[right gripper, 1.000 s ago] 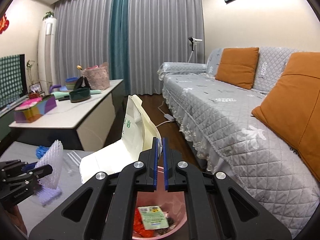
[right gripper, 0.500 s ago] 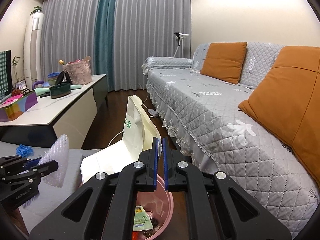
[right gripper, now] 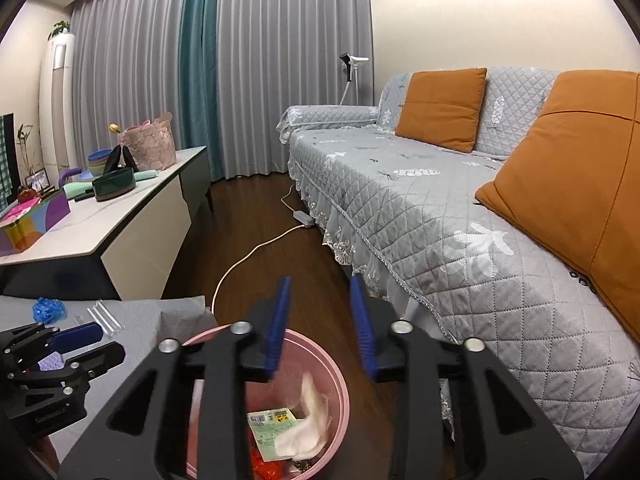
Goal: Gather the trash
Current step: 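Open both tools to drop the foam net and paper bag into the bin, then move the left tool to the red snack packet while the right tool approaches the purple foam net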
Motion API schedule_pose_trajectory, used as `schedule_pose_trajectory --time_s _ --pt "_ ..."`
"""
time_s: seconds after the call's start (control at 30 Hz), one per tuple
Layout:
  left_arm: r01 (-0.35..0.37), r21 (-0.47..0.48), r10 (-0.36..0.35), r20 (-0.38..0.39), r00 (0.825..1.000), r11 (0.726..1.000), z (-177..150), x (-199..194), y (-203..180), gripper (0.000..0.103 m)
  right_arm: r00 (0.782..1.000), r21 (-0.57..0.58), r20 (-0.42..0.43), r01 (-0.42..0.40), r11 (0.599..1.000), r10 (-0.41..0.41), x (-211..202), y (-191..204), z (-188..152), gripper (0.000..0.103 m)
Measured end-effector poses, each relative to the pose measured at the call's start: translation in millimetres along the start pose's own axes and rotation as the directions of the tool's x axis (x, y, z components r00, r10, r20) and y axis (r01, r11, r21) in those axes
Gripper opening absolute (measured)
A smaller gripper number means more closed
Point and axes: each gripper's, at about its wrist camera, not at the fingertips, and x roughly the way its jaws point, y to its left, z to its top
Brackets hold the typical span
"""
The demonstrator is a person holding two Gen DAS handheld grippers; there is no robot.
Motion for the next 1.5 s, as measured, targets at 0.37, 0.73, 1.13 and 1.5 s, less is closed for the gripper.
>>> schedule_pose_trajectory --time_s 0.37,0.73,1.13,1.5 --pt "-0.06 -0.012 0.061 0.035 0.998 0.998 -11 -56 33 0.041 0.998 -0.032 0.026 -0.061 0.998 0.062 -12 27 2 0.039" --pt "-0.184 -0.093 0.191 0.077 0.979 0.979 -24 -132 109 0.04 0.967 -0.022 0.007 -0.253 0.967 0.254 -28 82 -4 0.039" --pt "-0.3 -0.237 0.326 0.08 0.942 0.924 -65 -185 186 0.039 0.903 -0.094 -0.09 -0.427 0.899 0.42 -26 169 -27 0.039" --pt "-0.314 -0.262 0.332 0.024 0.943 0.913 -90 -164 211 0.037 0.836 -0.144 -0.244 -0.532 0.835 0.491 -1 236 -70 0.039"
